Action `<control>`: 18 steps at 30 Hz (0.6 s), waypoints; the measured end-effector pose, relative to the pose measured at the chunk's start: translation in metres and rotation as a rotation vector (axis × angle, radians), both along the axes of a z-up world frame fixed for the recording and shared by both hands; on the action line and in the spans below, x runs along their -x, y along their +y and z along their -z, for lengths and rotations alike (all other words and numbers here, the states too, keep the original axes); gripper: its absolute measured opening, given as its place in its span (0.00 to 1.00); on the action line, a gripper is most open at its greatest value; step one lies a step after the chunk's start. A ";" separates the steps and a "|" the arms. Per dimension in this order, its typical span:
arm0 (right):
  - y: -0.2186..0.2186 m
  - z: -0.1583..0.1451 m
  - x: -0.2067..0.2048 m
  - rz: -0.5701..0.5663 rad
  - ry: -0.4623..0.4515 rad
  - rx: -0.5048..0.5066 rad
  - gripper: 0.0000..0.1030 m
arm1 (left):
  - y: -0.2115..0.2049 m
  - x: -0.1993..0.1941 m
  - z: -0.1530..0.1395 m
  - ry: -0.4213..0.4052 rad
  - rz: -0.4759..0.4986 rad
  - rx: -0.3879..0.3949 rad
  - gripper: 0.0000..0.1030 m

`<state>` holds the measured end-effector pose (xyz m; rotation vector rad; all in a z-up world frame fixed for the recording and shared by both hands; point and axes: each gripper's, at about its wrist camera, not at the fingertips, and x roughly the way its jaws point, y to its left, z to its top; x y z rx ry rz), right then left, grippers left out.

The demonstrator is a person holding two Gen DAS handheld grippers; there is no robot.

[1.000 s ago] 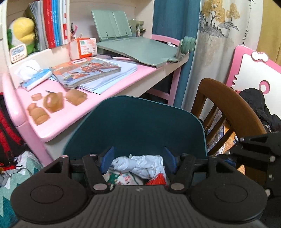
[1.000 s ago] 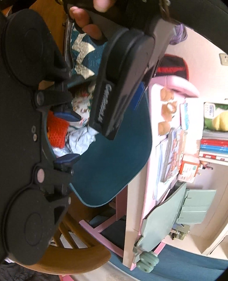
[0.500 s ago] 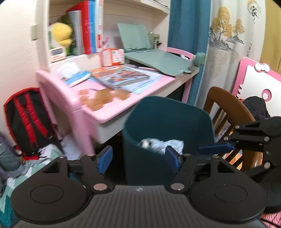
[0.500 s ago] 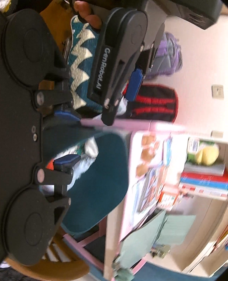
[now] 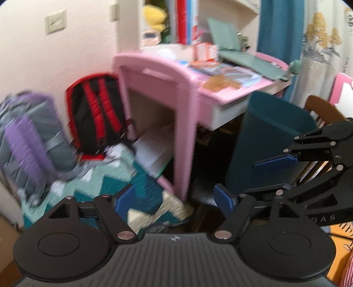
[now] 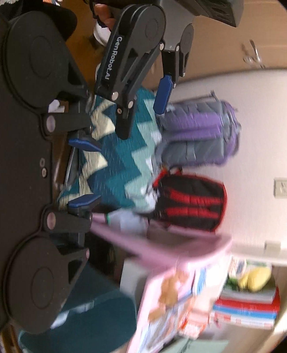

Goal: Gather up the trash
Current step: 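Turn both open tools back toward the last tissues under the bed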

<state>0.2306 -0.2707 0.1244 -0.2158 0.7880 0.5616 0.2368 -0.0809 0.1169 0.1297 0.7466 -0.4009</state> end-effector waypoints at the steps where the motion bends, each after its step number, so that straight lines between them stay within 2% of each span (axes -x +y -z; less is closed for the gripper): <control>1: 0.010 0.006 -0.002 -0.018 0.016 -0.004 0.42 | 0.012 0.002 0.006 0.011 -0.016 -0.003 0.79; 6: 0.052 0.036 -0.011 -0.094 0.085 -0.033 0.44 | 0.066 0.007 0.040 0.070 -0.083 -0.006 0.80; 11: 0.094 0.079 -0.019 -0.203 0.145 -0.056 0.48 | 0.119 0.004 0.089 0.134 -0.171 0.030 0.92; 12: 0.102 0.089 -0.021 -0.213 0.160 -0.054 0.48 | 0.129 0.003 0.101 0.150 -0.188 0.037 0.95; 18: 0.153 0.178 -0.042 -0.273 0.271 -0.049 0.48 | 0.187 -0.016 0.195 0.293 -0.303 0.020 0.95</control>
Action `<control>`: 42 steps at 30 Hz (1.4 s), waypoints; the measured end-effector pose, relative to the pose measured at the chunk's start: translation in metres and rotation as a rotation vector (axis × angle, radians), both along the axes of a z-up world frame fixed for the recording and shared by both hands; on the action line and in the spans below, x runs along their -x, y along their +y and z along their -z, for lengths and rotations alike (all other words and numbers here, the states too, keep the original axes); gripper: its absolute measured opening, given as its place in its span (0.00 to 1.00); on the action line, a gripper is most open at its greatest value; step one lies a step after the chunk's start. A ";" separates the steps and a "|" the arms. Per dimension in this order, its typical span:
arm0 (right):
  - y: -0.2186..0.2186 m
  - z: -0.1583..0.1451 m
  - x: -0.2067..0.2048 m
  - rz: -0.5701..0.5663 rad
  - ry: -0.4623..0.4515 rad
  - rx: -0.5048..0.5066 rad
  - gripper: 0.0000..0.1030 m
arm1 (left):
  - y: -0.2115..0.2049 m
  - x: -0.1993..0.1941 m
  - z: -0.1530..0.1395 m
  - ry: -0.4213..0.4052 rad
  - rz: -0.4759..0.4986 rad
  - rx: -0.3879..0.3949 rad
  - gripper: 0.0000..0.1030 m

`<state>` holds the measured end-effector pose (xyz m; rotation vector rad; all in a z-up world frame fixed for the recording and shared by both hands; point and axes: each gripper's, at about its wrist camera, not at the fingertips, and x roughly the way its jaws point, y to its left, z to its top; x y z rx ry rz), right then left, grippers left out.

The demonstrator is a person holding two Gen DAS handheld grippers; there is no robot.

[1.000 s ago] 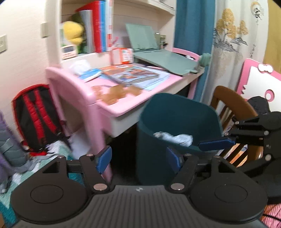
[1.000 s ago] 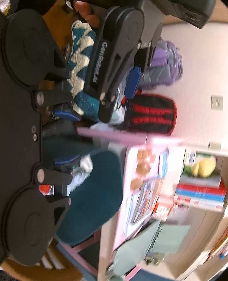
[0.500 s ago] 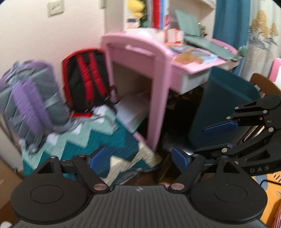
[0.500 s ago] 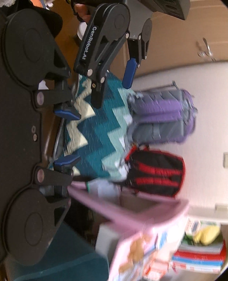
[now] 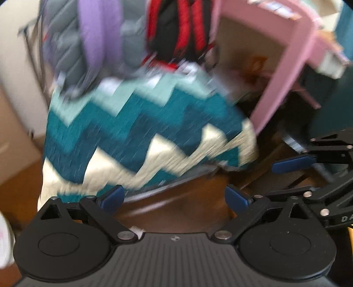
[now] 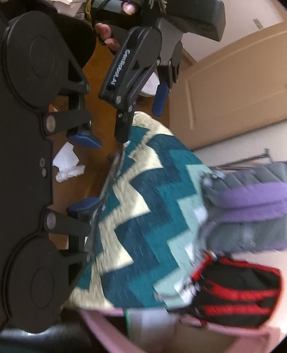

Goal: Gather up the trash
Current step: 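Turn both open tools back toward the last tissues under the bed, then grasp the flat white tissue with the left tool while the right tool grasps the twisted tissue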

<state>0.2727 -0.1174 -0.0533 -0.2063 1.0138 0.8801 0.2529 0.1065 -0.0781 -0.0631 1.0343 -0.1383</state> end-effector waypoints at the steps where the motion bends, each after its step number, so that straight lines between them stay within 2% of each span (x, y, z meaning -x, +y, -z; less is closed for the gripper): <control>1: 0.010 0.017 -0.004 -0.018 0.010 0.011 0.48 | 0.010 -0.002 0.016 0.023 -0.013 -0.003 0.95; 7: 0.061 0.117 -0.017 -0.059 0.046 0.063 0.48 | 0.060 -0.024 0.123 0.186 -0.063 -0.022 0.95; 13: 0.099 0.217 -0.026 -0.098 0.106 0.160 0.48 | 0.096 -0.036 0.217 0.342 -0.048 -0.051 0.95; 16: 0.115 0.266 -0.029 -0.117 0.152 0.217 0.48 | 0.107 -0.042 0.266 0.451 -0.002 -0.045 0.95; 19: 0.129 0.307 -0.030 -0.155 0.201 0.262 0.48 | 0.109 -0.041 0.312 0.502 0.086 -0.105 0.95; 22: 0.138 0.344 -0.032 -0.164 0.257 0.293 0.48 | 0.108 -0.036 0.351 0.522 0.180 -0.129 0.95; 29: 0.156 0.414 -0.031 -0.239 0.327 0.367 0.48 | 0.091 -0.019 0.417 0.557 0.306 -0.090 0.95; 37: 0.169 0.473 -0.032 -0.231 0.400 0.403 0.48 | 0.069 0.000 0.468 0.508 0.376 -0.134 0.95; 42: 0.173 0.499 -0.033 -0.216 0.433 0.419 0.48 | 0.060 0.010 0.488 0.504 0.400 -0.143 0.95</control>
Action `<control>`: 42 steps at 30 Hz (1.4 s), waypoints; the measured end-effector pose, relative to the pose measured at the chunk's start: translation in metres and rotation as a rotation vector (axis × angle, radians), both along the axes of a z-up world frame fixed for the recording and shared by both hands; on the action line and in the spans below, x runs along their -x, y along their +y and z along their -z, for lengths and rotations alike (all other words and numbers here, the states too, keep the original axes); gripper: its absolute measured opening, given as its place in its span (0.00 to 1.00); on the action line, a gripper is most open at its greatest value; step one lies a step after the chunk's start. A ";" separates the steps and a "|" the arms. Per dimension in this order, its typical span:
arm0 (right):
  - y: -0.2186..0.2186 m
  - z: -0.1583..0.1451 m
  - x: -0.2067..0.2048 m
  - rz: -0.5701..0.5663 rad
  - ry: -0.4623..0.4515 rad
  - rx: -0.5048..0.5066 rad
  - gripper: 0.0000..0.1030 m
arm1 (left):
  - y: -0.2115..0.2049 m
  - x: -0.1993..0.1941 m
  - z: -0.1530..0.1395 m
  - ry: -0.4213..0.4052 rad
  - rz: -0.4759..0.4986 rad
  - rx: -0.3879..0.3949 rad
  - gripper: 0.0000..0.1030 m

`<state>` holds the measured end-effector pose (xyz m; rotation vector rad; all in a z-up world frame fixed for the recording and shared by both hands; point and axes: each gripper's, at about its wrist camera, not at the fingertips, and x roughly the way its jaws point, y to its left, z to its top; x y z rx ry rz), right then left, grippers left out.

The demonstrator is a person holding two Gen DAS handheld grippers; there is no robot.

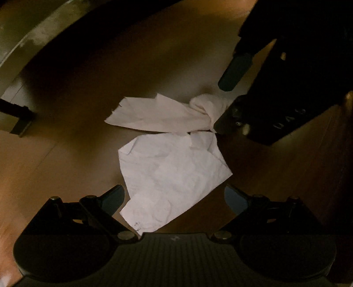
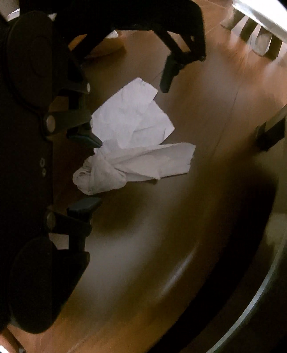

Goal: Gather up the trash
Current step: 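Grasp the flat white tissue with the left tool while the right tool grasps the twisted tissue, then carry both white tissues up over the teal bin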

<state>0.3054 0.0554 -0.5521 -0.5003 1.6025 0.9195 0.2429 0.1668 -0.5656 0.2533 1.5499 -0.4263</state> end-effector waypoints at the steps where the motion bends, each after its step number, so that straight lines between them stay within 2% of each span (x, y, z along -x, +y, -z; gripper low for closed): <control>1: 0.001 0.003 0.000 0.001 0.002 0.000 0.48 | 0.000 0.001 0.004 -0.002 0.002 -0.005 0.94; 3: 0.003 0.009 0.000 0.003 0.003 0.005 0.48 | 0.000 0.001 0.010 0.001 0.000 -0.008 0.94; 5: 0.004 0.012 -0.002 0.013 0.005 0.010 0.48 | 0.000 0.002 0.015 0.006 0.004 -0.012 0.86; 7: 0.005 0.016 -0.003 0.020 0.006 0.008 0.48 | -0.001 0.001 0.019 0.012 0.008 -0.021 0.71; 12: 0.005 0.020 -0.004 0.032 0.027 -0.002 0.47 | -0.002 0.000 0.019 -0.004 -0.008 -0.034 0.67; 17: 0.000 0.018 -0.005 0.076 0.022 -0.022 0.45 | -0.006 0.003 0.018 -0.042 -0.028 -0.067 0.43; 19: -0.001 0.018 -0.006 0.092 0.019 -0.014 0.44 | -0.009 0.002 0.015 -0.043 -0.043 -0.066 0.29; 21: -0.001 0.020 -0.006 0.095 0.023 0.016 0.37 | -0.011 0.000 0.014 -0.037 -0.058 -0.062 0.21; 22: 0.002 0.023 -0.005 0.099 0.024 0.029 0.28 | -0.012 -0.001 0.015 -0.032 -0.065 -0.061 0.15; 25: 0.001 0.018 -0.006 0.134 0.020 0.027 0.19 | -0.014 -0.003 0.015 -0.010 -0.088 -0.068 0.10; 32: -0.015 -0.012 -0.007 0.190 -0.030 0.025 0.15 | 0.000 -0.013 -0.002 0.014 -0.171 -0.062 0.07; 35: -0.027 -0.037 -0.009 0.236 -0.057 0.017 0.15 | 0.003 -0.017 -0.021 -0.009 -0.174 -0.047 0.07; 42: -0.062 -0.120 -0.012 0.315 -0.117 -0.032 0.15 | -0.005 -0.026 -0.093 -0.088 -0.152 0.027 0.05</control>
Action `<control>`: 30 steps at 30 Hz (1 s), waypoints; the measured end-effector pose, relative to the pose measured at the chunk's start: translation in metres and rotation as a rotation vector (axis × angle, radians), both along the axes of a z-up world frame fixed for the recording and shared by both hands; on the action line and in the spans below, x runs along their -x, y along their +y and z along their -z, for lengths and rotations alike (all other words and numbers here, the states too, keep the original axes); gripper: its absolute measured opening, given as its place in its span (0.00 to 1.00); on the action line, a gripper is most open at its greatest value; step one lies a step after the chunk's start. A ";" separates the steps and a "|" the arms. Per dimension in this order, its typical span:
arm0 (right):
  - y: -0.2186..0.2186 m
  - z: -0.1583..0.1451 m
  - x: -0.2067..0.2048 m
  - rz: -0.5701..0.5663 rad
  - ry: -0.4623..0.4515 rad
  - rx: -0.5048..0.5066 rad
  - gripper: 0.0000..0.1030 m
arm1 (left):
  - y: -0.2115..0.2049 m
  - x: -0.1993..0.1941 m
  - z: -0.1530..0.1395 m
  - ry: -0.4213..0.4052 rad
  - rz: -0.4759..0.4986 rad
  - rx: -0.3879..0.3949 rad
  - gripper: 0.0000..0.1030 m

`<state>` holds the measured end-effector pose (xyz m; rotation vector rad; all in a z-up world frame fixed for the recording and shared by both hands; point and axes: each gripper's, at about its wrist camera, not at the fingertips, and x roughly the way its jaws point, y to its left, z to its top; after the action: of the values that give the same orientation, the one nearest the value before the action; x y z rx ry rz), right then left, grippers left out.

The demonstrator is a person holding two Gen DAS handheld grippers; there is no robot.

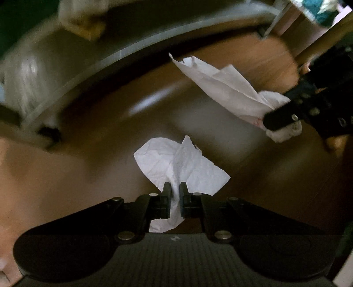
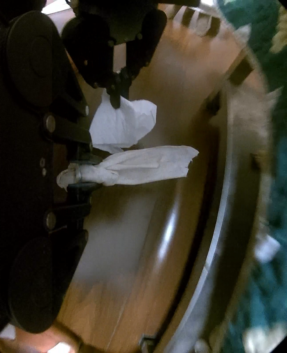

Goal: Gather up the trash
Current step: 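Carry both white tissues up over the teal bin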

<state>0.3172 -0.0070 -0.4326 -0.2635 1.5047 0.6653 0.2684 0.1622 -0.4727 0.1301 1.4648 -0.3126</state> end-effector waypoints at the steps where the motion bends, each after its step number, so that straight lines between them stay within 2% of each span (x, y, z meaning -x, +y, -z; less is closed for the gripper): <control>1: -0.008 -0.015 0.001 0.010 -0.011 -0.010 0.15 | -0.001 -0.003 -0.013 -0.012 0.002 0.008 0.05; 6: -0.036 -0.085 0.005 0.078 -0.072 -0.052 0.15 | -0.003 -0.010 -0.080 -0.078 0.007 0.032 0.05; 8: -0.045 -0.119 0.009 0.088 -0.106 -0.083 0.15 | -0.022 -0.020 -0.115 -0.113 0.015 0.034 0.05; 16: -0.074 -0.239 0.020 0.129 -0.258 -0.177 0.15 | -0.034 -0.023 -0.240 -0.297 -0.014 0.043 0.05; 19: -0.098 -0.286 0.031 0.155 -0.328 -0.205 0.15 | -0.041 -0.017 -0.289 -0.375 -0.043 0.051 0.05; 25: -0.143 -0.359 0.055 0.201 -0.449 -0.231 0.15 | -0.080 0.002 -0.370 -0.518 -0.062 0.065 0.05; 30: -0.189 -0.420 0.076 0.237 -0.550 -0.249 0.15 | -0.124 0.021 -0.434 -0.632 -0.046 0.114 0.05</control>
<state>0.2417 -0.1957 -0.0131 -0.0646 0.8986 0.5271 0.2471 0.0378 -0.0390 0.0913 0.8214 -0.2825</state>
